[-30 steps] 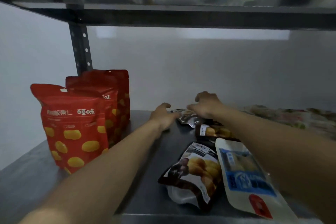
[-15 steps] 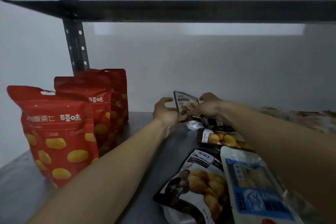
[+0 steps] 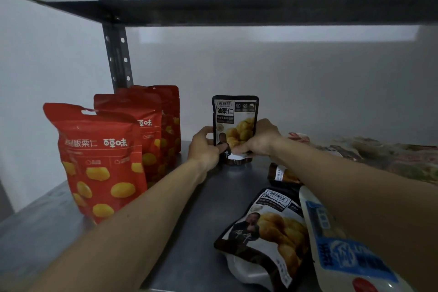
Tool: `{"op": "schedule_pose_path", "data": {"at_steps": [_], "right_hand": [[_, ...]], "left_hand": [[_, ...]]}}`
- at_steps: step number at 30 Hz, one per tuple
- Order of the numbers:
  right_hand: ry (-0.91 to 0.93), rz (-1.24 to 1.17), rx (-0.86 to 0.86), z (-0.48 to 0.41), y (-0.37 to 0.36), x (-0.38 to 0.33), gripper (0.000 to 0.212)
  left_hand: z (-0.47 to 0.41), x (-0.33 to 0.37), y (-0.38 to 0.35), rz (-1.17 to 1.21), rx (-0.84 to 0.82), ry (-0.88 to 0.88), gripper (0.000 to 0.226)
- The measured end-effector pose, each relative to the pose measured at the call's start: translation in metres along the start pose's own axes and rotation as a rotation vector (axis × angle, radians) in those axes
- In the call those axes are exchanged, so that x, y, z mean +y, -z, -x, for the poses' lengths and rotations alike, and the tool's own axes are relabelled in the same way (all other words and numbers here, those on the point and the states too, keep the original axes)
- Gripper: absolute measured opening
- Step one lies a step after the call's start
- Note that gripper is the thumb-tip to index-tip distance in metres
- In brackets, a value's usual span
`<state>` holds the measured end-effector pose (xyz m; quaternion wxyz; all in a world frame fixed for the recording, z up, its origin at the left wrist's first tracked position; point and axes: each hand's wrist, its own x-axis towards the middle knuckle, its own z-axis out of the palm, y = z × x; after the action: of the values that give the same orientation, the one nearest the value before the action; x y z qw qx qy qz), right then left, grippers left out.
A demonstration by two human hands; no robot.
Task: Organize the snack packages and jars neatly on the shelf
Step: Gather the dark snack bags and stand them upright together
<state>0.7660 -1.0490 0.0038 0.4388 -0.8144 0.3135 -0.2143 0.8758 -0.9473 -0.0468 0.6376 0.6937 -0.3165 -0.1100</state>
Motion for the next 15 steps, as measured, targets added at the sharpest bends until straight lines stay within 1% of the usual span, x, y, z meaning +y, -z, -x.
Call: {"op": "schedule_pose_path", "data": {"at_steps": [5, 8, 9, 15], "right_hand": [[0.0, -0.005, 0.03, -0.002, -0.006, 0.004, 0.038], [0.014, 0.063, 0.075, -0.002, -0.008, 0.002, 0.055], [0.005, 0.057, 0.077, -0.002, -0.009, 0.002, 0.057], [0.003, 0.112, 0.066, 0.001, -0.018, 0.01, 0.061]], "left_hand": [[0.001, -0.002, 0.001, -0.023, -0.013, -0.009, 0.037], [0.002, 0.0, 0.001, -0.03, -0.004, -0.018, 0.036], [0.003, 0.0, 0.001, -0.039, -0.001, -0.022, 0.036], [0.01, -0.011, 0.003, -0.073, 0.018, -0.006, 0.035]]}}
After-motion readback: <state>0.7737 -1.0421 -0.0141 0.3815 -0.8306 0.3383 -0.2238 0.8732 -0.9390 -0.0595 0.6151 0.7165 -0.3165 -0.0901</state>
